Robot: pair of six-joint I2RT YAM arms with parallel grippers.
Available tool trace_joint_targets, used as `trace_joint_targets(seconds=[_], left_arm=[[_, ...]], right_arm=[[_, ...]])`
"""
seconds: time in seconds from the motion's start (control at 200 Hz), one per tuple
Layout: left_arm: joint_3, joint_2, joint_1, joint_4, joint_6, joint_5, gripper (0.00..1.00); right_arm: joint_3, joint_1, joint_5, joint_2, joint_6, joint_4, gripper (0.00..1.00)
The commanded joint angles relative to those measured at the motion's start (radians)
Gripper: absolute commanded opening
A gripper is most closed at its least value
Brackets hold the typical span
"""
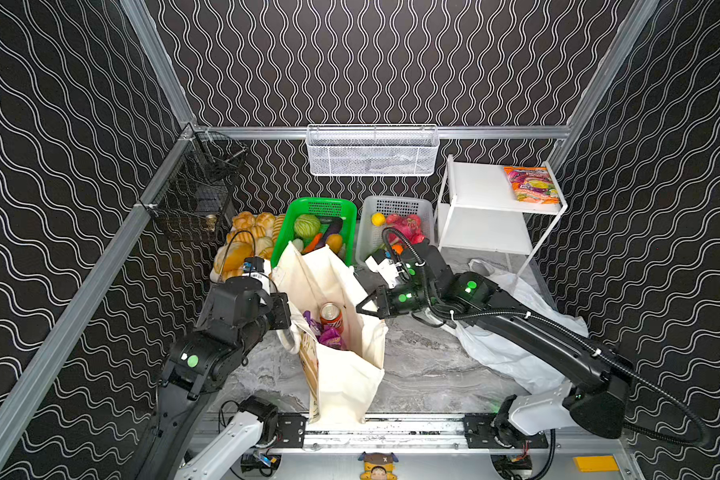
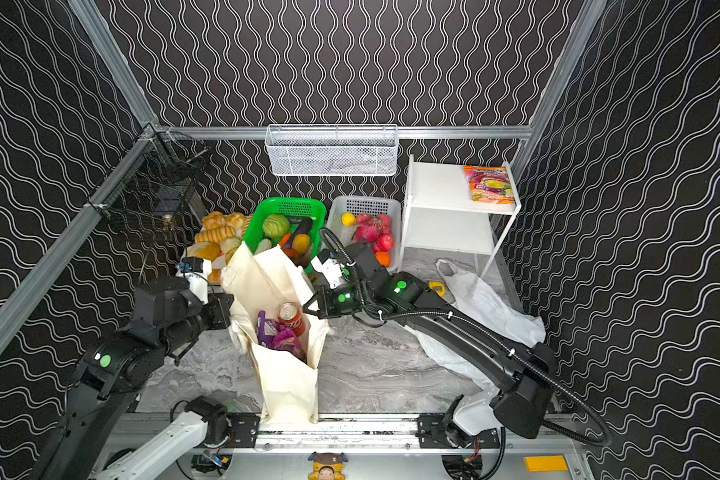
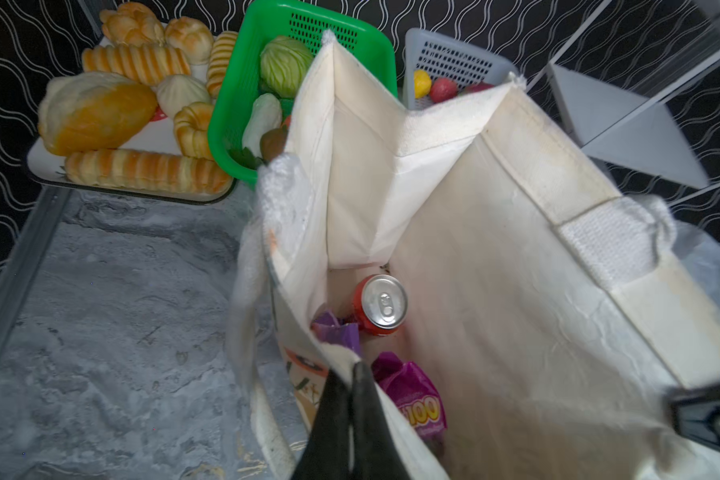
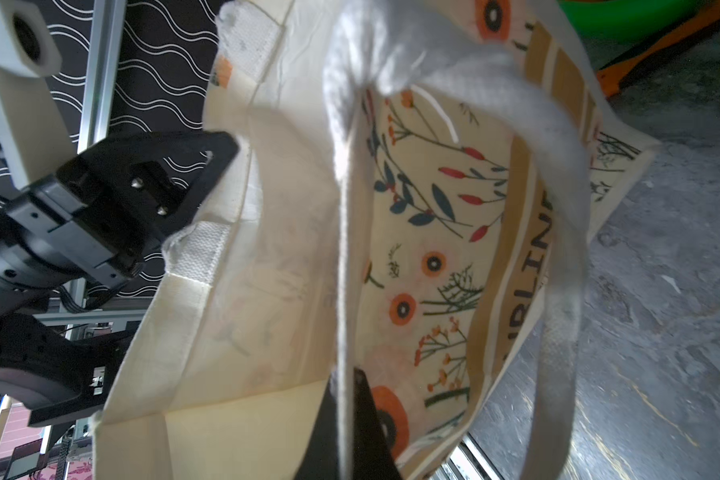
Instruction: Place the mixed food into the grocery bags and tie them
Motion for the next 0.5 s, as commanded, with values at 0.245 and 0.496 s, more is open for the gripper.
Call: trace_joint_targets(seconds=[0.245, 0.496], left_arm=[[0.032, 0.061, 0.022, 0.068, 0.141, -0.214, 0.0], [0.028, 0.093, 0.209, 0.121, 0.137, -0.125, 0.0]], right_arm=[[0.112, 0.063, -0.01, 0.126, 0.035, 0.228, 0.0], [0.166, 0.094, 0.036, 0.201, 0.077, 0.292, 0.0]])
